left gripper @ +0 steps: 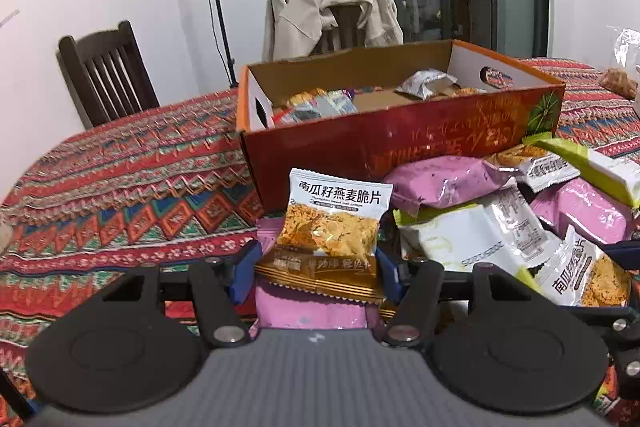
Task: Organize snacks
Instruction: 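Grasp a pumpkin-seed oat crisp packet with the left tool while the right tool grasps another, then carry both crisp packets into the box and open both tools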
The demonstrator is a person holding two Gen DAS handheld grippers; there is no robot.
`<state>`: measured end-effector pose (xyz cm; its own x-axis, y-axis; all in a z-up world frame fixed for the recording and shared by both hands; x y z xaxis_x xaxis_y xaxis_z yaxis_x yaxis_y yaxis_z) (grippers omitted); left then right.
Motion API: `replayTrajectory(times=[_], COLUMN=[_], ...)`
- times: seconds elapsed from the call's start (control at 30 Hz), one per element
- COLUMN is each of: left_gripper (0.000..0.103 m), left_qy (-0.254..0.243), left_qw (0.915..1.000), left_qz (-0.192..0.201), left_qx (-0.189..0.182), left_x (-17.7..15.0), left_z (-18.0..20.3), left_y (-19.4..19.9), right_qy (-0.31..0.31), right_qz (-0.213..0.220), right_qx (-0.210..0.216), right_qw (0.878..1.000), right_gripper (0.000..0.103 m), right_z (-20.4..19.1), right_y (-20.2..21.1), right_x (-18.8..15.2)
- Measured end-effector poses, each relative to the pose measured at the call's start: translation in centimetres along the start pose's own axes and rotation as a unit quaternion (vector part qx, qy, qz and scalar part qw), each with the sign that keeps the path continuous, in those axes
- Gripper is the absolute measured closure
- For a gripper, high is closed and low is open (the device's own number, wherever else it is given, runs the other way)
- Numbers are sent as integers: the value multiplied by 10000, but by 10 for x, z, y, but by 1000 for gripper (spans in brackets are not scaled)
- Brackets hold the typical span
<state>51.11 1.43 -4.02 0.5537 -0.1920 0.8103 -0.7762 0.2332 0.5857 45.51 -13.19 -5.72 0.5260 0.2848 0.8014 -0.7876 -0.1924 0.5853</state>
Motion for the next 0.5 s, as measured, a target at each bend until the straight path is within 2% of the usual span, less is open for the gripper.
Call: replayTrajectory(times=[0.17, 0.33, 0.5], left_gripper=[41, 41, 41], left_qy=[240, 700, 1380], left_qw=[9993, 9953, 9877], left_qz=[263, 514, 735], left_qx=[138, 433, 27], left_x=[4, -9, -31], left_z=[3, 11, 36], left_y=[38, 95, 143], right_qy=[8, -190, -372], right_qz=[88, 369, 672], right_qx=[-47, -116, -203], right_qw=[10000, 9991, 9968], right_gripper=[58, 58, 58], right_z=[3, 23, 48], right_y=[13, 49, 94], right_x=[-3, -3, -7])
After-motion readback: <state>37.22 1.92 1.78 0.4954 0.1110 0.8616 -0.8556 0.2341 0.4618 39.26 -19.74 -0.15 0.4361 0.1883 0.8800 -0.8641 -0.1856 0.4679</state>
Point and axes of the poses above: each gripper's, at about its wrist camera, not at the fingertips, and y roughly against the way its jaws point, z to its right, x to its top, the point moved 9 cm from there along -y, roughly the way its jaws point, and after that the axes turned 12 degrees about -x, right-handed, at the moved point
